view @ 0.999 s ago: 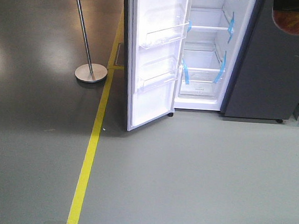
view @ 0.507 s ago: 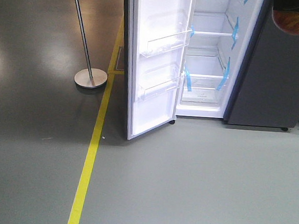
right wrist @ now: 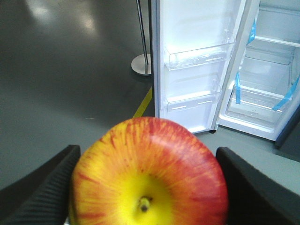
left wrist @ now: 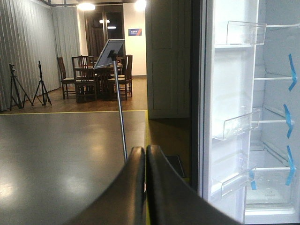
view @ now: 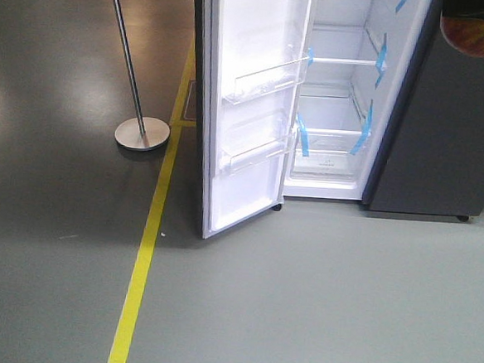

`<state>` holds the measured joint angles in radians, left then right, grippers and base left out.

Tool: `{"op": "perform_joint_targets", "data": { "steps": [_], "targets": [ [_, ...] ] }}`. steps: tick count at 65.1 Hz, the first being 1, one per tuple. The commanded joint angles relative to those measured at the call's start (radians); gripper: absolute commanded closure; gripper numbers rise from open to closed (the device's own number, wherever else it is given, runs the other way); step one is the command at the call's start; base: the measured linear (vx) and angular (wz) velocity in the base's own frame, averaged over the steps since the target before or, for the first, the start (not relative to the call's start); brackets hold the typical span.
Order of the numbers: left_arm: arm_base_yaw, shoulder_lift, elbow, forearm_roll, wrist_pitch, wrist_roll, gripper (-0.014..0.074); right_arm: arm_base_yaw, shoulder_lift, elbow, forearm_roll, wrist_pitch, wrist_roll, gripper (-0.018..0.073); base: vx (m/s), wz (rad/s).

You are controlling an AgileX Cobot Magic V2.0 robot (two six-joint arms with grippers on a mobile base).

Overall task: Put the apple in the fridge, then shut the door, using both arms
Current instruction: 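Approach the open fridge door holding the apple in the right gripper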

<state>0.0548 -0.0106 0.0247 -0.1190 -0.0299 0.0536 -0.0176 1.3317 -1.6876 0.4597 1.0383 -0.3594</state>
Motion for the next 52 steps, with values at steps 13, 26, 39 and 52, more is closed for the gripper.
{"op": "perform_joint_targets", "data": {
  "steps": [13,26,39,52],
  "targets": [
    [-0.005,-0.015,-0.018,-0.004,-0.078,-0.011,0.0603,-0.004,-0.026,-0.034,0.027,-0.070,-0.008,0.0298,0.11,-0.01],
    [-0.005,-0.015,-0.018,-0.004,-0.078,-0.011,0.0603,-0.004,-0.026,-0.034,0.027,-0.070,-0.008,0.0298,0.11,-0.01],
    [-0.005,-0.015,-0.018,-0.004,-0.078,-0.011,0.0603,-0.004,-0.026,-0.034,0.027,-0.070,-0.008,0.0298,0.11,-0.01],
    [-0.005,-0.015,-0.018,-0.004,-0.078,-0.011,0.0603,-0.004,-0.026,-0.034,0.027,-0.070,-0.008,0.0298,0.12,0.00]
  ]
}}
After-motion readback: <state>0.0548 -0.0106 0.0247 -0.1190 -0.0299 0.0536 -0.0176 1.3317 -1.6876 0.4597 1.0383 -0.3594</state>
